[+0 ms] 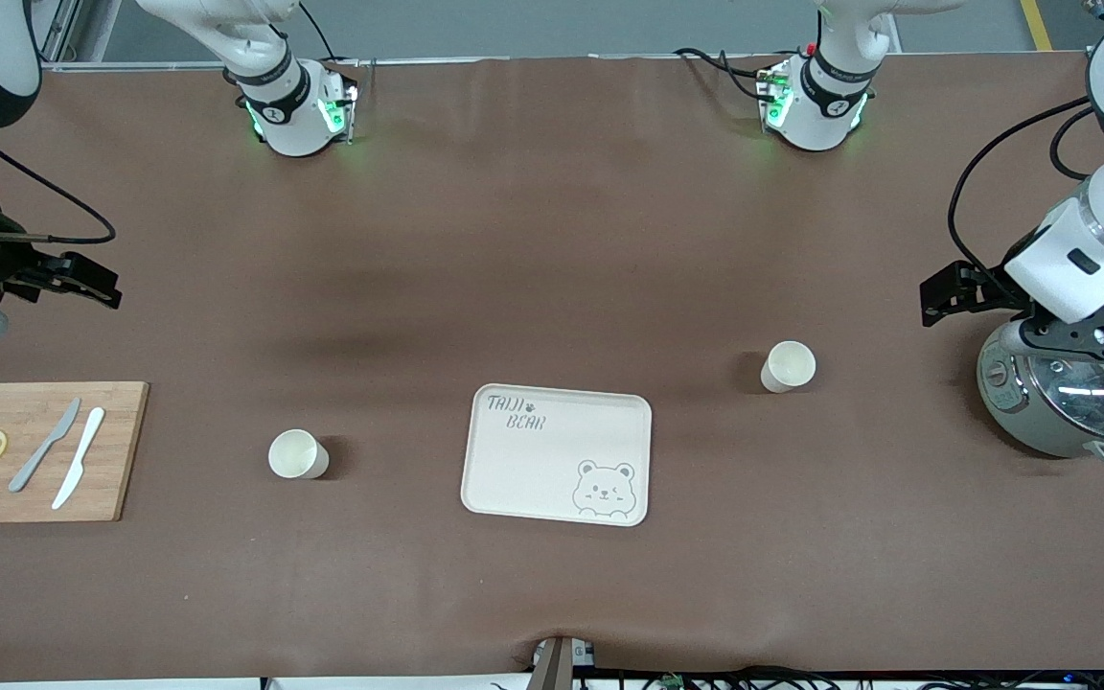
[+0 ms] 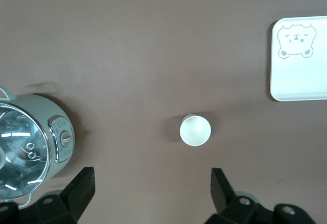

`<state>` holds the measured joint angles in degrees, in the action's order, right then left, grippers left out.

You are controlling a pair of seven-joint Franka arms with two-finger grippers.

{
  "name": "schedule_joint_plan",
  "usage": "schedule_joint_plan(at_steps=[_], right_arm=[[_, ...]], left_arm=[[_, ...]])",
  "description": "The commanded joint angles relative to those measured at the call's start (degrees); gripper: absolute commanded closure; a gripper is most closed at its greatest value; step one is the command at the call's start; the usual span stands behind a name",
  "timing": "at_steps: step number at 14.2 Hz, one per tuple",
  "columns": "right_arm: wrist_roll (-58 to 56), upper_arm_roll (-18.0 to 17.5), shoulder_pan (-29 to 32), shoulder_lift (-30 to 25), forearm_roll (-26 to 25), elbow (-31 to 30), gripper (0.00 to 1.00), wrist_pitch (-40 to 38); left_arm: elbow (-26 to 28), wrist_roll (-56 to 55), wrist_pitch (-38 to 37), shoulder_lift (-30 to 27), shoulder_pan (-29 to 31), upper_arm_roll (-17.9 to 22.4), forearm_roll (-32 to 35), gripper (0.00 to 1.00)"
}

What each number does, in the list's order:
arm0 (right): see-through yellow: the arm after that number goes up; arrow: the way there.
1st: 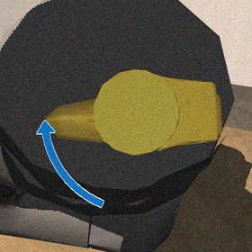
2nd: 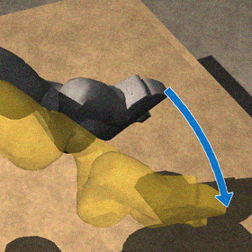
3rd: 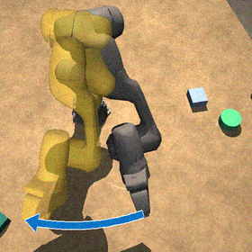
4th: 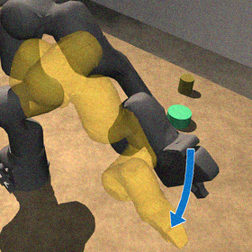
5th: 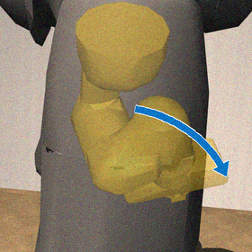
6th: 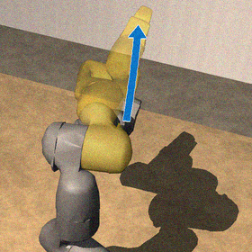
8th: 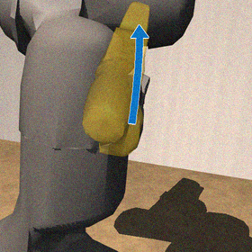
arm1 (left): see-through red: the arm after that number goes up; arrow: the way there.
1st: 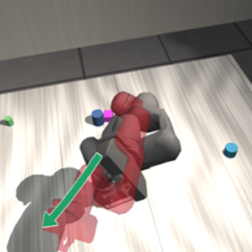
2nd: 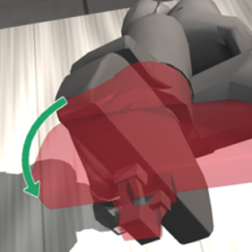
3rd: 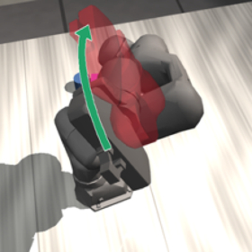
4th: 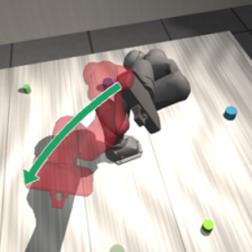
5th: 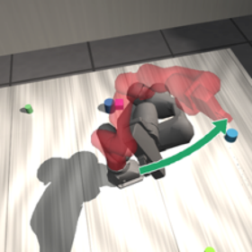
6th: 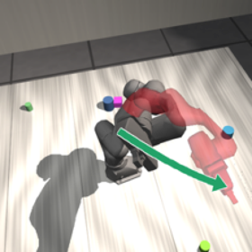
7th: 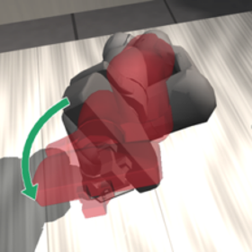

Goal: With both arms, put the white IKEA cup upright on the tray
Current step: 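Reach the left gripper down over the white cup beside the pot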

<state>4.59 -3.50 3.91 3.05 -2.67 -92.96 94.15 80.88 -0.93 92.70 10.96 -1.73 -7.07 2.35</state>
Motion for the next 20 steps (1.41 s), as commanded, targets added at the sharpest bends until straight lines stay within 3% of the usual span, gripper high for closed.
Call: schedule_joint_plan(at_steps=[1,3,6,12,17,20], right_arm=[[-0.5,-0.3,0.5,-1.9,-0.1,-1.3,0.0,0.0],[-0.5,-0.3,0.5,-1.9,-0.1,-1.3,0.0,0.0],[-0.5,-0.2,0.7,-1.7,-0.1,-1.0,0.0,0.9],[-0.6,-0.3,0.4,-1.6,-0.1,-0.9,0.0,1.1],[-1.4,-0.2,0.7,-1.1,0.6,-0.1,0.0,1.5],[-6.9,0.0,2.0,-1.0,2.0,0.0,0.0,1.6]], left_arm=[[0.8,0.5,0.5,-0.4,-0.3,-0.3,2.5,0.0],[0.7,-1.3,0.4,-0.3,-1.4,-0.7,4.2,0.0],[1.9,-2.7,3.6,3.3,-1.7,-2.3,0.9,0.0],[19.9,-4.1,21.1,2.7,-2.5,-4.4,0.7,0.0],[24.7,-3.4,26.5,4.2,-1.1,-4.4,1.1,0.0],[29.9,-2.6,33.9,4.1,0.3,-4.4,1.3,0.0]])
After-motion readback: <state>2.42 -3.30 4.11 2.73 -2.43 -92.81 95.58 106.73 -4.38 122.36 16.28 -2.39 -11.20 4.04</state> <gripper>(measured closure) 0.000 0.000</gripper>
